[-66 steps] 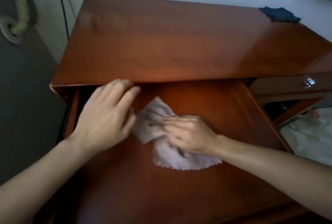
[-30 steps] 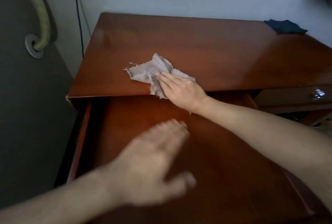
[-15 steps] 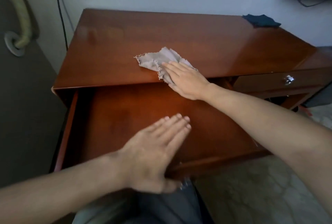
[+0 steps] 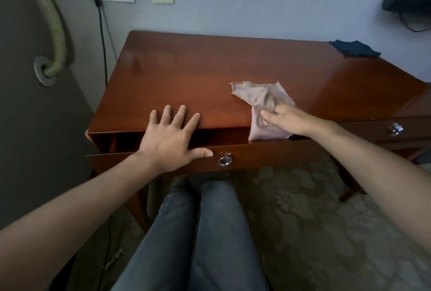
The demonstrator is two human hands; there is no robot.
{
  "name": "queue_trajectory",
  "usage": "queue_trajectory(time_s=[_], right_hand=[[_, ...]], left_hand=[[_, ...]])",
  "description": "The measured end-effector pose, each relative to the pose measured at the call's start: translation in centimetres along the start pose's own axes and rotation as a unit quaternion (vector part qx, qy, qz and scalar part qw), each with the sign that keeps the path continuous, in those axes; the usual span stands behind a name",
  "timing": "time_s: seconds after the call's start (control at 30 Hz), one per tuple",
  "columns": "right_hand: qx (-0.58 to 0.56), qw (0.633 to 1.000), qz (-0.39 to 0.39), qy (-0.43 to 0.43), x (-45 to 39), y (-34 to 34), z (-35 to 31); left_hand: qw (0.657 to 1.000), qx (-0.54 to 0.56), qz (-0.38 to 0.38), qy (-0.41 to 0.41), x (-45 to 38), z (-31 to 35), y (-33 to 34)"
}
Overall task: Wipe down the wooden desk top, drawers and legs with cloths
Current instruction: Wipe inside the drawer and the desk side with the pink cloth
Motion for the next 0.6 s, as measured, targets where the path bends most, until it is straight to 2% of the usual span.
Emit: queue_trajectory(time_s=[0.07, 0.17, 0.27, 0.37, 0.4, 0.47, 0.53, 0.6], right_hand=[[-0.081, 0.993, 0.080, 0.035, -0.5, 0.2, -0.7], [-0.254, 0.937, 0.237, 0.040, -1.2, -1.7, -3.1], [-0.296, 0.914, 0.273, -0.041, -1.6, -3.5, -6.7], [-0.350, 0.875, 0.309, -0.124, -2.7, -4.8, -10.9], [-0.326, 0.874, 0.333, -0.137, -3.2, -5.1, -12.2], [-0.201, 0.916, 0.328, -0.112, -4.6, -4.9, -14.7], [-0.056, 0.962, 0.253, -0.088, -6.1, -2.4, -16.1], [0.069, 0.984, 0.150, -0.074, -7.7, 1.7, -16.6]], left_hand=[[1.000, -0.018, 0.021, -0.011, -0.4, 0.3, 0.4], [0.998, -0.018, 0.052, -0.022, -0.6, 0.5, 1.1], [0.995, -0.023, 0.088, -0.028, -0.6, 0.6, 1.7], [0.993, 0.011, 0.094, -0.075, -1.2, 2.2, 1.6], [0.991, 0.027, 0.096, -0.093, -1.4, 2.7, 1.7], [0.986, 0.038, 0.122, -0.104, -1.8, 3.0, 2.0], [0.985, 0.038, 0.149, -0.077, -1.5, 2.0, 1.7], [0.980, 0.074, 0.175, -0.058, -0.7, 0.2, 1.1]])
Point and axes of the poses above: each hand's wrist, its own x-axis away from the middle knuckle, its own y-axis out of the palm, z = x × y, the point moved 1 cm from there along -x, towards the middle knuckle, and after that the axes turned 9 degrees about -x, right-handed, at the moved point
